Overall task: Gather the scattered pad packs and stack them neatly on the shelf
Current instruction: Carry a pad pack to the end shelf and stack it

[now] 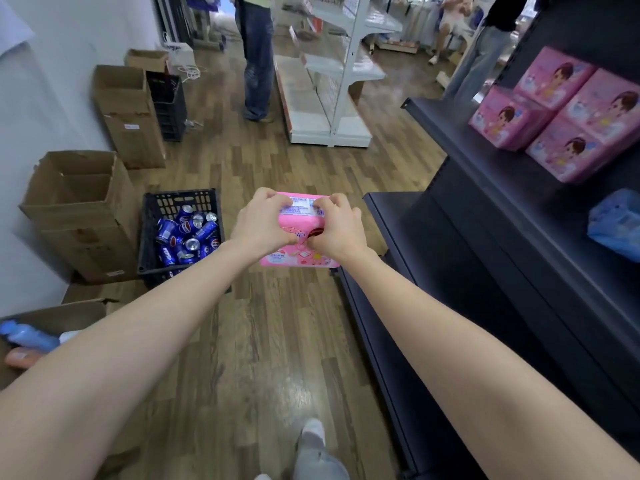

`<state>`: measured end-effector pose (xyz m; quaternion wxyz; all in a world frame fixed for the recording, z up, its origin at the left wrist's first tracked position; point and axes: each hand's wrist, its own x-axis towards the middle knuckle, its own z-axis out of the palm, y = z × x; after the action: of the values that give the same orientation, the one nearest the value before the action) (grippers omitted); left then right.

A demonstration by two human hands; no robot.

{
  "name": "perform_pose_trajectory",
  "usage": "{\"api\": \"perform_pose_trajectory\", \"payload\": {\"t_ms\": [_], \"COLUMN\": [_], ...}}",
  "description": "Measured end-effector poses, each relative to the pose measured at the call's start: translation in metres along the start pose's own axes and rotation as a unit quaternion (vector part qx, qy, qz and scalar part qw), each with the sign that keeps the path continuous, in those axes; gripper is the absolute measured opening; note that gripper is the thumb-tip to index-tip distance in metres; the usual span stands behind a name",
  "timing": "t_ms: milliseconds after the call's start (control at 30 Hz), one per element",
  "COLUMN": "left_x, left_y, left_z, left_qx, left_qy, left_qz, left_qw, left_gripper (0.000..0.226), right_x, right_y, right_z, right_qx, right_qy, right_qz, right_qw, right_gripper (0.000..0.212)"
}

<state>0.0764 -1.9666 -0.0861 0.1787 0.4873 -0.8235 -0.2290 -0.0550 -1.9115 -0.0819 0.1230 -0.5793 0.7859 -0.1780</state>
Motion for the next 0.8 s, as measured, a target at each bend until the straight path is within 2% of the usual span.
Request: {"api": "perform_pose_trajectory", "payload": {"t_ms": [367,800], "left_x": [0.073,0.213], "left_y": [0.002,0.05], "left_z": [0.016,0.026], "left_qx": [0.0,0.007], "left_qy": [-0.009,0.012], "left_qz": [0.003,0.05], "left_qw": [1.0,0.999], "left_gripper": [0.07,0.068], "right_x": [0.069,0.193], "right_y": [0.023,0.074], "right_z": [0.001,-0.047], "right_qx": [-0.004,-0.009], "right_qy": [-0.006,0.051], "right_qz": [0.017,0.036], "right_qw": [1.0,0.998], "right_gripper": [0.061,0.059]}}
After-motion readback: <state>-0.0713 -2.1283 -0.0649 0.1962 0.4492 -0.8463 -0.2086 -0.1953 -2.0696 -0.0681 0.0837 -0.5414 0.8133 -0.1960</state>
